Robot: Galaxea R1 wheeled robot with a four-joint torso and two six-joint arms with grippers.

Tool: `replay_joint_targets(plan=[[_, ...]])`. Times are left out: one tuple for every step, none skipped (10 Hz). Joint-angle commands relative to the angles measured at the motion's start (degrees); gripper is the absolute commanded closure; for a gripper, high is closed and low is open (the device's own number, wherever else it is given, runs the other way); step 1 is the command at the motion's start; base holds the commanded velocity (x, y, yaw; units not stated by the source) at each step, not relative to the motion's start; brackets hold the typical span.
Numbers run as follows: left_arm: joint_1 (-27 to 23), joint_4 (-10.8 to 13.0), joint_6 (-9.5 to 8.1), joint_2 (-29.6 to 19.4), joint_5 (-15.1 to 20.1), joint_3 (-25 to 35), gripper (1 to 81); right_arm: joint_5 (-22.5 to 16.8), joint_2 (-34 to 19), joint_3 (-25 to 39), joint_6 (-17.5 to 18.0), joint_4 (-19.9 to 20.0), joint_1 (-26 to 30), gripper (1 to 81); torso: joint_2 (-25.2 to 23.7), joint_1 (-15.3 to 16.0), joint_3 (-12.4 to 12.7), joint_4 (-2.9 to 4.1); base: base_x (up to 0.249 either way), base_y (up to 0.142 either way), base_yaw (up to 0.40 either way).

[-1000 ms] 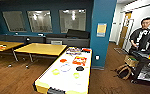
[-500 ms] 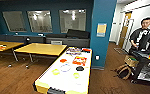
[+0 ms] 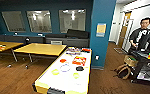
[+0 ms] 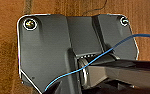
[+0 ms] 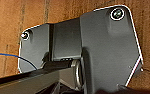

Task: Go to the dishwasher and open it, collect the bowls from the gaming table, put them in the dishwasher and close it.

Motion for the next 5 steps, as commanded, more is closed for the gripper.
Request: replay_joint_targets(plan=[[-2.4, -0.53, 0.2, -0.05, 3.35, 0.22, 1.0, -2.59, 0.28, 0.31, -0.18, -0.32, 2.67, 1.0, 0.0, 0.03, 0.0, 0.0, 0.0, 0.074, 0.0], [-2.4, -0.53, 0.2, -0.05, 3.35, 0.22, 1.0, -2.59, 0.28, 0.31, -0.18, -0.32, 2.67, 1.0, 0.0, 0.03, 0.0, 0.0, 0.0, 0.074, 0.0], [-2.4, -0.44, 0.2, -0.05, 3.35, 0.22, 1.0, -2.59, 0.28, 0.31, -0.18, -0.32, 2.67, 1.0, 0.0, 0.03, 0.0, 0.0, 0.0, 0.074, 0.0], [-2.4, -0.44, 0.2, -0.05, 3.35, 0.22, 1.0, -2.59, 0.28, 0.22, -0.18, -0.32, 2.59, 1.0, 0.0, 0.03, 0.0, 0.0, 0.0, 0.074, 0.0], [-2.4, -0.36, 0.2, 0.03, 3.35, 0.22, 1.0, -2.59, 0.28, 0.22, -0.18, -0.32, 2.58, 1.0, 0.0, 0.03, 0.0, 0.0, 0.0, 0.074, 0.0]])
